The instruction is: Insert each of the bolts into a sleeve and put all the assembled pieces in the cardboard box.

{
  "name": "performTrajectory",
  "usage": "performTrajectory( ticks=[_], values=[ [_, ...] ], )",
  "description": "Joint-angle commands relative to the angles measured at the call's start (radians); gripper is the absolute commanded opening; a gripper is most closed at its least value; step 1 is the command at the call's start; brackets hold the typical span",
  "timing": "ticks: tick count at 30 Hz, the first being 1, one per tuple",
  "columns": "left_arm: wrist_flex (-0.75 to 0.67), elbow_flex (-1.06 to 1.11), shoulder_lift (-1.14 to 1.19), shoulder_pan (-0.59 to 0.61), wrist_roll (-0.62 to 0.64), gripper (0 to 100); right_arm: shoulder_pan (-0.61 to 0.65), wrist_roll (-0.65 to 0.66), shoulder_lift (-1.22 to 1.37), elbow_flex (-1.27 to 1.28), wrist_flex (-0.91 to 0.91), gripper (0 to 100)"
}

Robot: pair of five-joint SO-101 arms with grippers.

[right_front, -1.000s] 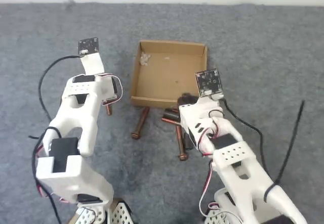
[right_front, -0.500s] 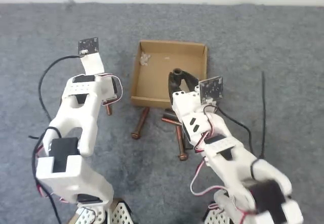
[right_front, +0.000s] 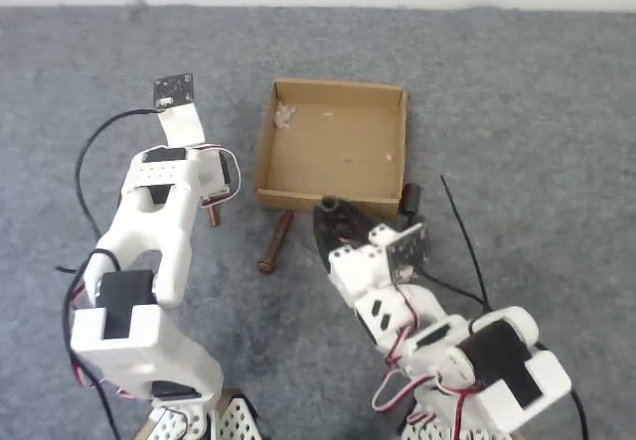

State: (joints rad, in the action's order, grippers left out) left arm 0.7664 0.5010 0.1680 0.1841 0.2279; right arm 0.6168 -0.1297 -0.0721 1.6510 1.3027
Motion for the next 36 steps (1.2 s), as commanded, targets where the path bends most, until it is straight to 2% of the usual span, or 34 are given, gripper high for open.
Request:
performTrajectory(
  ticks=[1,7,14,27,36],
  values=[
    [-0.020,-0.015,-0.052,-0.005,-0.012,1,0.004,-0.008,0.004,0.028,0.068,0.6],
    [-0.020,-0.015,-0.052,-0.005,-0.012,1,-0.019,-0.008,0.033,0.026,0.073,0.6],
    [-0.031,-0.013,-0.052,-0.009,-0.012,1,0.131,-0.012,0.137,0.029,0.140,0.6],
    [-0.040,-0.013,-0.074,-0.028,-0.008,1,0.107,-0.014,0.176,0.018,0.153,0.6],
    [0.014,0.136,-0.433,-0.144,-0.006,1,0.081,-0.014,0.177,0.017,0.143,0.6]
  ],
)
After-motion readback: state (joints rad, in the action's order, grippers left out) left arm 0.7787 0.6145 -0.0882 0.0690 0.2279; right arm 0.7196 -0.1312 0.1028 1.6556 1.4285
